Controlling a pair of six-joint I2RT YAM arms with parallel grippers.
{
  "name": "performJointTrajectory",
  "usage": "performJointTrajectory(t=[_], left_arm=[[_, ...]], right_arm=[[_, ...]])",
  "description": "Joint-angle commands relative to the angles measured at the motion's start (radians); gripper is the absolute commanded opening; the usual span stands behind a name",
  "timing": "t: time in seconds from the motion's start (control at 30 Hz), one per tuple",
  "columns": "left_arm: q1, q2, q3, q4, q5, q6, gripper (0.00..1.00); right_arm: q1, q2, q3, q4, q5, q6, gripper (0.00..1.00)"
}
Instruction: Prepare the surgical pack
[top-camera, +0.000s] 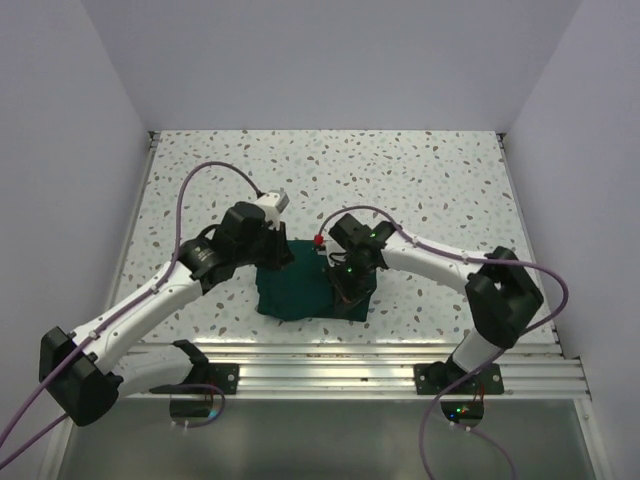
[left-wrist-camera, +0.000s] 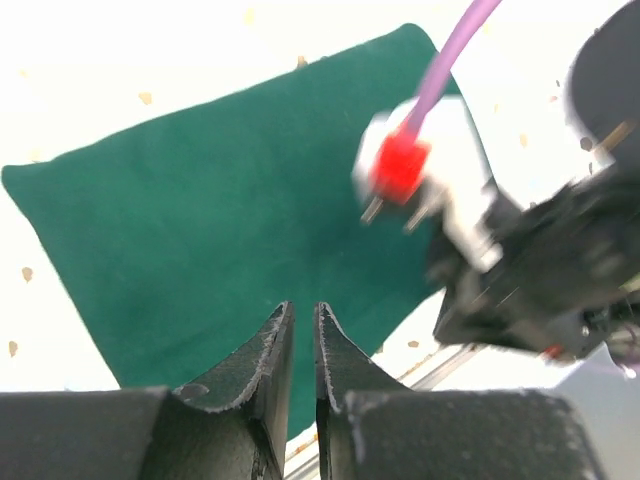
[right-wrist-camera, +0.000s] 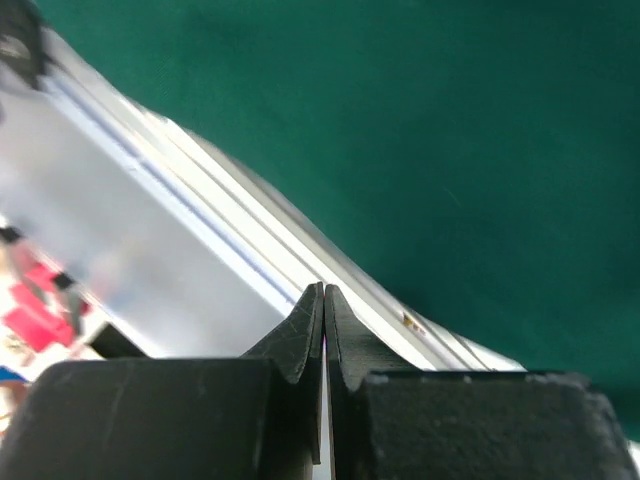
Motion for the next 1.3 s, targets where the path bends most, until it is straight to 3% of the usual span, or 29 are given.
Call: performJointTrajectory(t=[0.0,0.23,0.57,0.9,0.97,1.07,1.1,1.13,1.17,1.2,1.23,1.27], left_arm=[[0.009,-0.017,0.052,-0.047,-0.087,0.025,0.17],[0.025,-0.011,0.061,-0.059,-0.087,0.036,0.19],[0.074,-0.046,0.052,-0.078,-0.078,0.069,0.22],[0.112,-0.012,0.035,-0.070,-0.025,0.102,0.24],[0.123,0.003,0.032,-0.069,-0.010,0.106,0.24],[0.123,0.041,0.025,-0.055,0.022,0.118,0.33],[0.123,0.047,0.019,-0.047,0.030,0.117,0.46],[0.123,0.049,0.005,-0.032,0.040,0.114,0.52],[0.123,0.049,-0.001,-0.021,0.060,0.105,0.77],[0.124,0.048,-0.018,-0.010,0.070,0.103,1.00],[0.124,0.043,-0.026,0.010,0.086,0.097,1.00],[0.123,0.041,-0.032,0.016,0.090,0.094,1.00]], right_arm=[[0.068,0.067,0.059,0.069,0.087,0.020,0.00],[0.148,0.246,0.160,0.138,0.197,0.075,0.00],[0.133,0.320,0.192,0.189,0.470,0.162,0.00],[0.013,0.473,0.415,0.131,0.437,0.081,0.00],[0.012,0.469,0.449,0.103,0.414,0.077,0.00],[0.013,0.360,0.374,0.094,0.409,0.101,0.01],[0.013,0.281,0.337,0.095,0.414,0.127,0.18],[0.013,0.236,0.300,0.094,0.420,0.141,0.35],[0.013,0.199,0.232,0.088,0.450,0.164,0.53],[0.013,0.167,0.199,0.089,0.466,0.172,0.87],[0.013,0.106,0.139,0.103,0.477,0.181,0.99],[0.012,0.082,0.113,0.115,0.495,0.186,0.99]])
